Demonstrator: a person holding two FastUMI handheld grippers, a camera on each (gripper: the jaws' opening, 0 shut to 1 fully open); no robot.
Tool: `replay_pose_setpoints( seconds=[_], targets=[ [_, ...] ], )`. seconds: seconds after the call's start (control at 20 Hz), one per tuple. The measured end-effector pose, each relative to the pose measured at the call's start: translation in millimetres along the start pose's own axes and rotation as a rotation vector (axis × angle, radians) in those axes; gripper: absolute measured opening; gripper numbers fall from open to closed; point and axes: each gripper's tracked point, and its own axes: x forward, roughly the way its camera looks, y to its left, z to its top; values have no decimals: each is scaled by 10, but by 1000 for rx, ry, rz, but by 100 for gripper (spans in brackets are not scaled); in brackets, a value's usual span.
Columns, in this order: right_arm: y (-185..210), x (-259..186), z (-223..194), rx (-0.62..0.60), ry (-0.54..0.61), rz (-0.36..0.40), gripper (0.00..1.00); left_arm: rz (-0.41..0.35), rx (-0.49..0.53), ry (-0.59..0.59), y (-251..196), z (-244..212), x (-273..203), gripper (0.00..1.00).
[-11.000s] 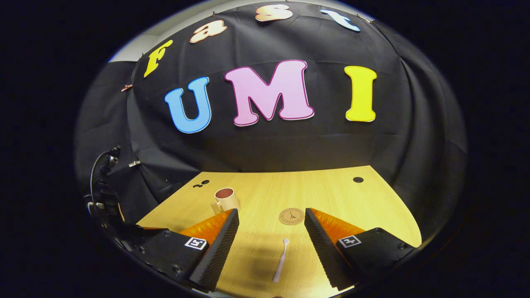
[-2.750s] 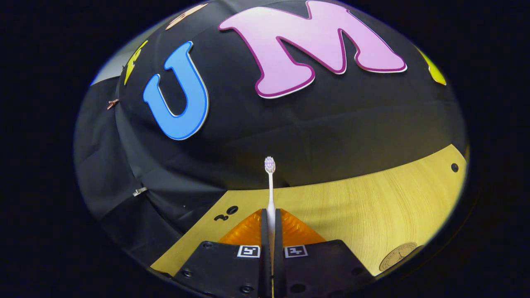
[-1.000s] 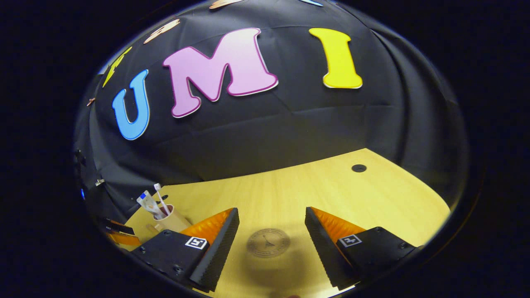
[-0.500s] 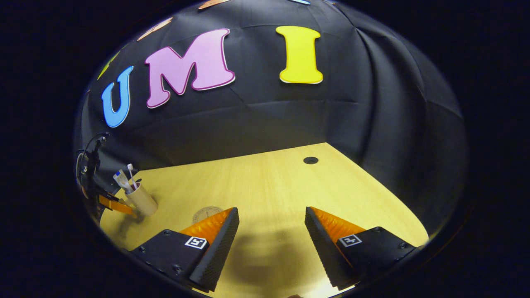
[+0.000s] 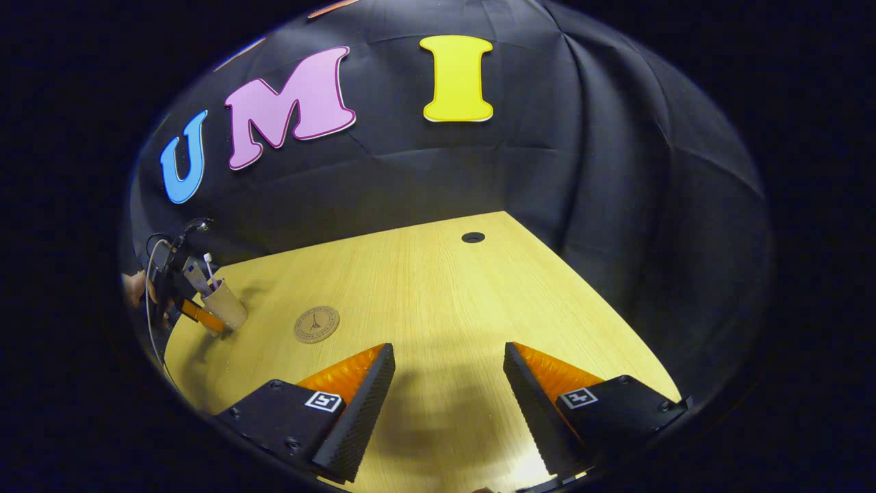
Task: Put the toothbrush and toothpaste on the desktop into the cup, then pick up the cup and place it on the coaster on the desktop.
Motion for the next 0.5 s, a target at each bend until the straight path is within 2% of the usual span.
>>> replay_pose_setpoints(
  seconds=[0.05, 0.2, 0.35, 0.5],
  targets=[
    [41, -49, -55, 14, 13, 13, 98, 8, -14, 10, 11, 3, 22, 74],
    [143, -162, -173, 44, 39, 58, 98, 18, -48, 32, -1, 2, 64, 43],
    [155, -231, -190, 50, 55, 79, 98, 23, -68, 36, -16, -11, 98, 29],
    [119, -300, -141, 87, 51, 76, 98, 24, -123, -14, -47, 17, 106, 27]
  ],
)
